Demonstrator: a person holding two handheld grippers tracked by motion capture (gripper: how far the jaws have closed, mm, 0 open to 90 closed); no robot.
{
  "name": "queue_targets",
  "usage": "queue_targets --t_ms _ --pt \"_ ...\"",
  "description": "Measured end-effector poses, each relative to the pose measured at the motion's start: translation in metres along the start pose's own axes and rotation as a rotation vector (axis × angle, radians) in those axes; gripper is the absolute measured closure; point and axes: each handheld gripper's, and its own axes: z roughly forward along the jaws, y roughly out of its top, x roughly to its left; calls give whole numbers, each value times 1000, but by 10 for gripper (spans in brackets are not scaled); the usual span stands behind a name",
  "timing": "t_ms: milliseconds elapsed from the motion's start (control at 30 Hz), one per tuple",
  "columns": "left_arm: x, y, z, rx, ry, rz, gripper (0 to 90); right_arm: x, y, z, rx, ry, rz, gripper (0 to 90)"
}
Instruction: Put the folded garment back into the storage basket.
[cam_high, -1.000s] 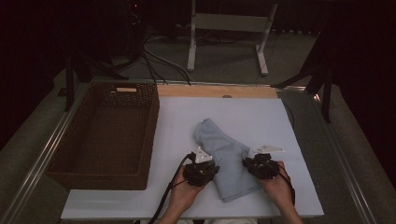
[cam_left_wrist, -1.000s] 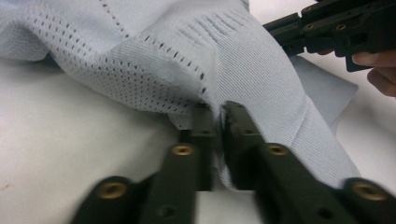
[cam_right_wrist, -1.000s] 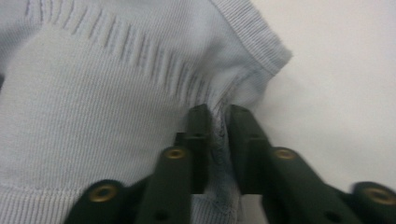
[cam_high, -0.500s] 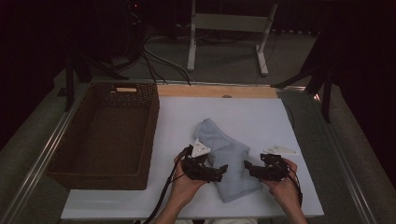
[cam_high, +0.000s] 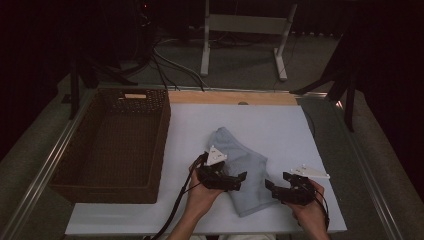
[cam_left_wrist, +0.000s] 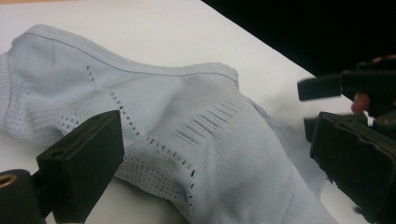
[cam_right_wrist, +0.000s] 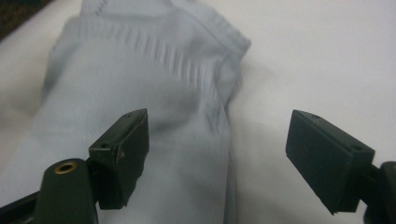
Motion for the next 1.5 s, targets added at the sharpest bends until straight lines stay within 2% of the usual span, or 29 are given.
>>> queue_targets --t_ms 300,433,567,767,1033,1067,1133,1233,1400,1500 --pt "0 2 1 -5 2 -2 46 2 -9 3 32 -12 -5 233" --pt "1 3 0 -12 2 -6 46 5 -11 8 73 -21 -21 258" --pt "1 3 -1 -14 5 -5 46 7 -13 13 119 -51 -45 298" --pt "2 3 -1 -14 5 -3 46 7 -15 19 165 -55 -36 328" --pt "2 3 -2 -8 8 3 46 5 -16 21 190 -35 -9 363" --pt "2 3 -2 -6 4 3 46 5 -16 21 193 -30 -8 383" --pt "2 3 -1 -2 2 2 46 7 -16 19 203 -1 -8 503" --pt "2 2 -1 2 1 2 46 8 -15 19 217 7 -9 550" --pt "3 -1 -1 15 0 1 46 8 -14 18 234 64 -1 733" --pt "4 -4 0 23 -2 -1 47 8 -14 17 235 74 -12 772"
